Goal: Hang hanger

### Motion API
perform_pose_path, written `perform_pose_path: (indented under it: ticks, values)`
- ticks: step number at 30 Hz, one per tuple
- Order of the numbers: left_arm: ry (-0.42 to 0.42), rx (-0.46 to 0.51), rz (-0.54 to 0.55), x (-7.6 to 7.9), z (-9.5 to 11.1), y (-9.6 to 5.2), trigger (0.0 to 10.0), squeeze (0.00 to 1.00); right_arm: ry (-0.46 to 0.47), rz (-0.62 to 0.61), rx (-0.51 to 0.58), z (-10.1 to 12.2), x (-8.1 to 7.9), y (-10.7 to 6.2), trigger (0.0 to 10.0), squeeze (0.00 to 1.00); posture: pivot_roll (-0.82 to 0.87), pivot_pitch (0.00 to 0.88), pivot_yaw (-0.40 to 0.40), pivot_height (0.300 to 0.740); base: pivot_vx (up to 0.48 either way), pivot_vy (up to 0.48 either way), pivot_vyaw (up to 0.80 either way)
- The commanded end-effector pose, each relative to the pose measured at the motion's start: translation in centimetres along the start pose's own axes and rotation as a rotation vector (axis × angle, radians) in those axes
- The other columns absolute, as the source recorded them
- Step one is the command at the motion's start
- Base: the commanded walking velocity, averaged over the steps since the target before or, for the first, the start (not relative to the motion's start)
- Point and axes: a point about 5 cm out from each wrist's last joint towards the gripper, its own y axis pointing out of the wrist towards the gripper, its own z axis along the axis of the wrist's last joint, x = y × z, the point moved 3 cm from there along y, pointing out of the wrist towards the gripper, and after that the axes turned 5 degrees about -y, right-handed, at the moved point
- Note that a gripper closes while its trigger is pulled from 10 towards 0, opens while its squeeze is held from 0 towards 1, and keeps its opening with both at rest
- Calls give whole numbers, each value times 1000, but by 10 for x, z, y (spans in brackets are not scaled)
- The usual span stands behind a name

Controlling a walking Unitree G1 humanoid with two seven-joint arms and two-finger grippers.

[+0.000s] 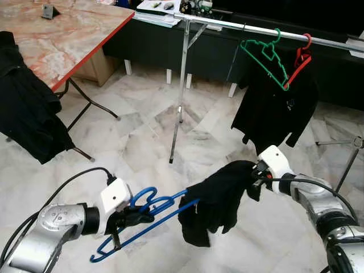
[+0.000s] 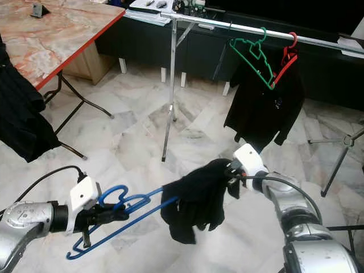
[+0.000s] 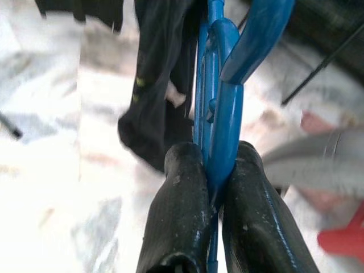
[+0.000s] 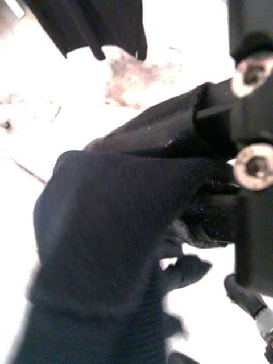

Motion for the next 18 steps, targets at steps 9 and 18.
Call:
perform_pose_path:
  ticks: [9,18]
  values:
    - [-36,-127,78,-1,-42,-5,0,0,55,-146,-23,-13,28,-21,0,0,31,203,-105,740,0,0,0]
    - [-39,-292,201,-12,-88,-14,7529,0,179,-259,-36,-37,24,-23,0,0,36,221,-88,740,0,0,0]
